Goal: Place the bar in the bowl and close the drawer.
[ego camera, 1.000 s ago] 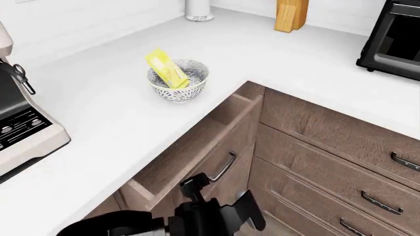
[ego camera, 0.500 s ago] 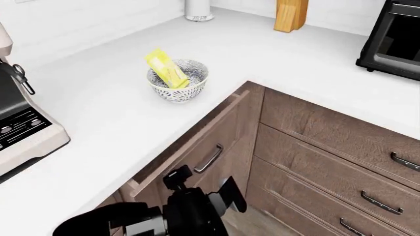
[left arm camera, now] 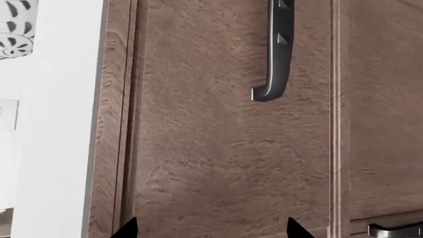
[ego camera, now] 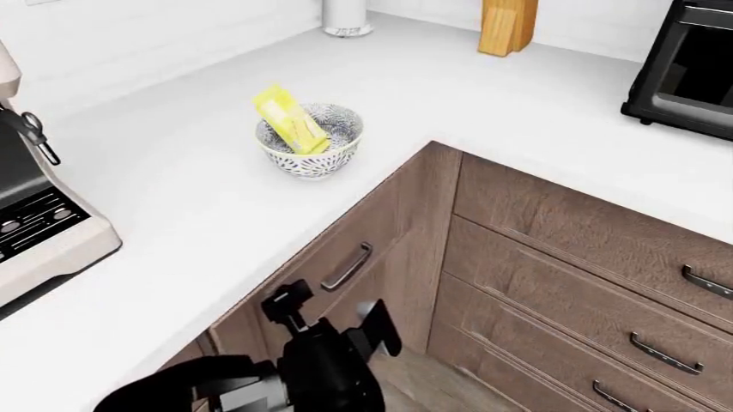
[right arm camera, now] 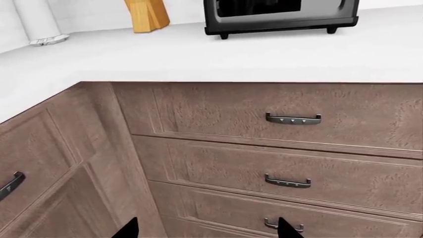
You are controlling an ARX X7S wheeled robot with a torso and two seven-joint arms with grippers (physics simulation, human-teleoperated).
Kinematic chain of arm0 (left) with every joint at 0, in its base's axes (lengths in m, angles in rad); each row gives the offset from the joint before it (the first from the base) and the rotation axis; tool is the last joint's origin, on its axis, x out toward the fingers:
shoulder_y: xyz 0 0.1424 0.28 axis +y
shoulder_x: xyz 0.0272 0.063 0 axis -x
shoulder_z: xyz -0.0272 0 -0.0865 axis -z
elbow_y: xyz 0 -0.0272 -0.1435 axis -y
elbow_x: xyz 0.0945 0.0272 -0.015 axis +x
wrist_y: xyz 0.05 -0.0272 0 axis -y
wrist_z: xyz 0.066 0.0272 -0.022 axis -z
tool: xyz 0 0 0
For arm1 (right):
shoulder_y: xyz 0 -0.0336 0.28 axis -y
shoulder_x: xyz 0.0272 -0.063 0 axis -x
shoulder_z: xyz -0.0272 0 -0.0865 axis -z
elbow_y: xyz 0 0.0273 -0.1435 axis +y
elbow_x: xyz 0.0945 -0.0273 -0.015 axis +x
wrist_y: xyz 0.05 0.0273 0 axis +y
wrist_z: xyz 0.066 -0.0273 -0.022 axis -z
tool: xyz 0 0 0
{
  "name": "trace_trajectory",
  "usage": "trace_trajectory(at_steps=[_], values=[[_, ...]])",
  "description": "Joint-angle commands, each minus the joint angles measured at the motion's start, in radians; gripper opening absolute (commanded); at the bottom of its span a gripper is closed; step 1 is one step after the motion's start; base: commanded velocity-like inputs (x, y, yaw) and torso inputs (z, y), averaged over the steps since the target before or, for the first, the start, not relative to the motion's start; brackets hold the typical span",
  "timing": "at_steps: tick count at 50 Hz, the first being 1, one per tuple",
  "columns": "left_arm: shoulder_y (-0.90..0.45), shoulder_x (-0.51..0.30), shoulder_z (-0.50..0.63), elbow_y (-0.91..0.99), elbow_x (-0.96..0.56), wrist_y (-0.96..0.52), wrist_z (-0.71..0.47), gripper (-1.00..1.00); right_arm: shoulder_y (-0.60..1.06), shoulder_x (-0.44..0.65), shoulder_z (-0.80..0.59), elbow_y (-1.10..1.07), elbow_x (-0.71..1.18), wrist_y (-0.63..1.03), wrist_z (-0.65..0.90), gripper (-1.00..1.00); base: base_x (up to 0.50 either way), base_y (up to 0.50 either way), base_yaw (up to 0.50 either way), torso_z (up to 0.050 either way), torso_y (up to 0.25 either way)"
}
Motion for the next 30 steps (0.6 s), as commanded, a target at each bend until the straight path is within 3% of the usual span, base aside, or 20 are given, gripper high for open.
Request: trace_trajectory(at_steps=[1,30], values=[[0.010,0.000,0.002,-0.043,0.081,-0.039,-0.017,1.00,0.000,0.000,0.005,0.003,0.006,-0.001,0.000,1.00,0.00,0.00,0.00,0.000,0.000],[0.006,0.000,-0.001,-0.131,0.071,-0.043,0.020,1.00,-0.005,0.000,0.014,0.010,0.013,-0.001,0.000,1.00,0.00,0.00,0.00,0.000,0.000]])
